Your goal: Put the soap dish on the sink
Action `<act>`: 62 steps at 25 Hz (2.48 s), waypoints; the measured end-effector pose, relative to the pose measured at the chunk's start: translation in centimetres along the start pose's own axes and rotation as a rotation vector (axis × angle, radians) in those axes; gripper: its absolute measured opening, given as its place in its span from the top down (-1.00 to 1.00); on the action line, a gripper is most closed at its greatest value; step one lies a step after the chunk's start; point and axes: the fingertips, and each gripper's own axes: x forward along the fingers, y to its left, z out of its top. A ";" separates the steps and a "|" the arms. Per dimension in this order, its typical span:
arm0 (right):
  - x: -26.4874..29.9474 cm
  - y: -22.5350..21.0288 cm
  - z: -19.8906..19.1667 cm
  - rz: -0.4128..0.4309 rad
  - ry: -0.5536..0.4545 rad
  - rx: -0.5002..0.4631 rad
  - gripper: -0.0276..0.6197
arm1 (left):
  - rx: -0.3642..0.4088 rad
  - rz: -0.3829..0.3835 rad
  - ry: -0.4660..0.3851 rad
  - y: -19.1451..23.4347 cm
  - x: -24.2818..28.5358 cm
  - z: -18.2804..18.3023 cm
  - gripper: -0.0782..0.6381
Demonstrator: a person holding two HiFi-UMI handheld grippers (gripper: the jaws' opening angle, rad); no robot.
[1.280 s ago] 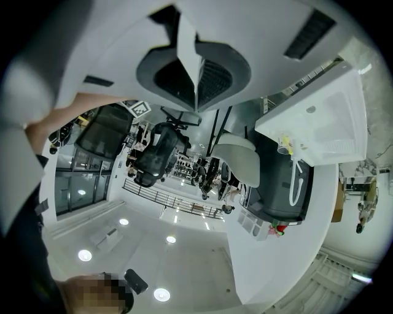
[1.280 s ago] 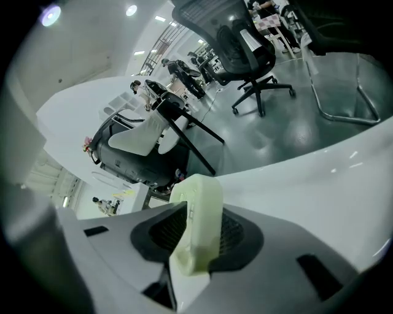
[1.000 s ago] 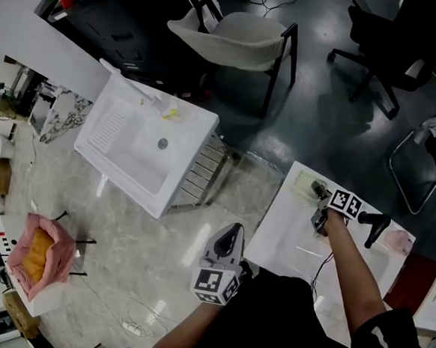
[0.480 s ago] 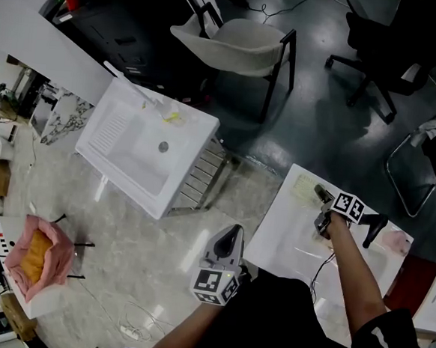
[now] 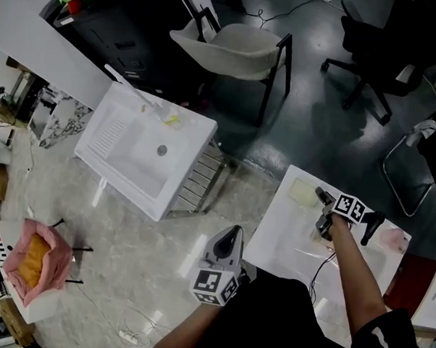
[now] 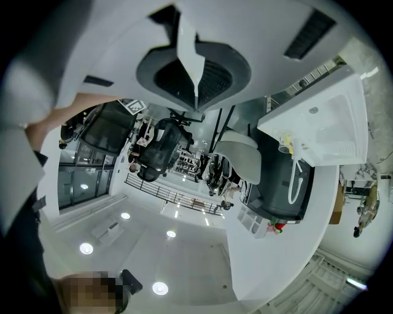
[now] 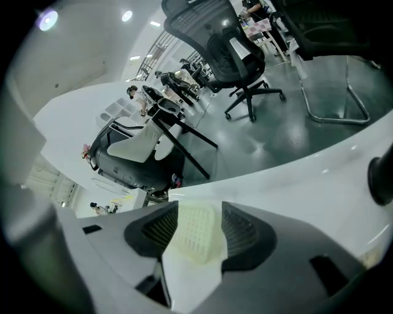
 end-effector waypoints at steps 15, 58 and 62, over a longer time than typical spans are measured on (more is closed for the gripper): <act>-6.4 1.6 -2.8 -0.024 -0.061 -0.086 0.28 | 0.026 -0.080 -0.048 -1.2 -4.4 0.3 0.73; -36.9 10.1 -21.7 -0.094 -0.385 -0.541 0.28 | 0.086 -0.355 -0.018 -8.4 -14.8 -7.4 0.73; -41.3 8.4 -22.1 -0.106 -0.447 -0.532 0.33 | 0.100 -0.357 -0.012 -12.4 -14.9 -8.0 0.73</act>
